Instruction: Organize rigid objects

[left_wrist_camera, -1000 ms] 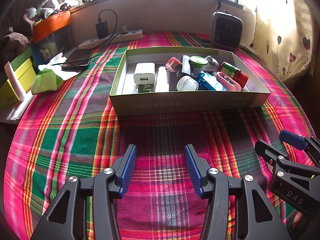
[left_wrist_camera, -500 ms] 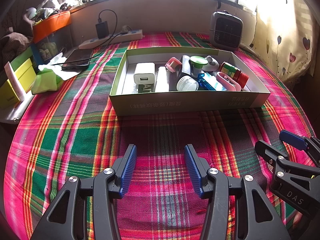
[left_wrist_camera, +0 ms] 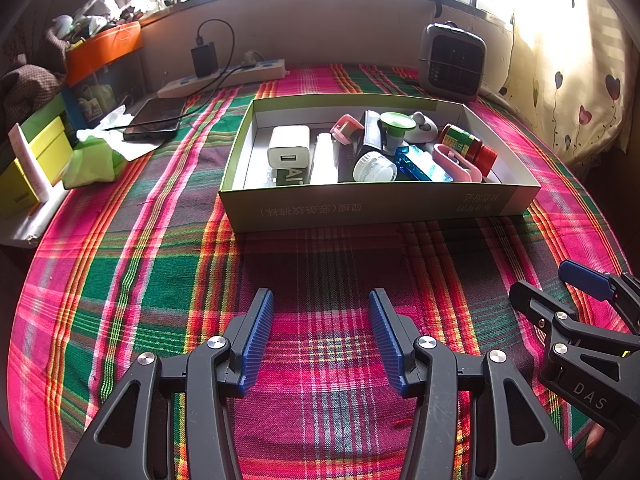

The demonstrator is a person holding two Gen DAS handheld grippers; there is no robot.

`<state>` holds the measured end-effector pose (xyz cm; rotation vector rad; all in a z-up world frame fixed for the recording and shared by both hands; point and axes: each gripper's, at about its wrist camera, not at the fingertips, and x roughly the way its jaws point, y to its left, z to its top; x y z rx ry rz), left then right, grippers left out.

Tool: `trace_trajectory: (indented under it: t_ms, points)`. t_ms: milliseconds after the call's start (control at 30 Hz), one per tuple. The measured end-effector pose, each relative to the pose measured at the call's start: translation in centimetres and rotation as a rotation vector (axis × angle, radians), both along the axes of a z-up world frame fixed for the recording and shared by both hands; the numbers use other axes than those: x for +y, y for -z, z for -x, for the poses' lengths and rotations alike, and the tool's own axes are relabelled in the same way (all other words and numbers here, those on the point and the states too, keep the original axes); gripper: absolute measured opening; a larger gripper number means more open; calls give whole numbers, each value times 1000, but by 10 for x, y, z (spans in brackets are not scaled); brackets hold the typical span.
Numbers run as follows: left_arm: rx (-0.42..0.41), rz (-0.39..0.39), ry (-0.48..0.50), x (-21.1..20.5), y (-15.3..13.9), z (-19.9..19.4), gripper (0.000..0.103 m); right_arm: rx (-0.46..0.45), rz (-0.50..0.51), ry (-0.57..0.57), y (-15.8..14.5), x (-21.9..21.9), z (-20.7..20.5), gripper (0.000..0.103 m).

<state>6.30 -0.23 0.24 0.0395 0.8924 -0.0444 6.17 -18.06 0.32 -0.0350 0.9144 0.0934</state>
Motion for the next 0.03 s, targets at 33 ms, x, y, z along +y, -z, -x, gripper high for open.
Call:
trace_trajectory:
  t_ms: [33]
  points:
    - [0,0,0,0,0,0,49,0,0,0,0,0,0,68]
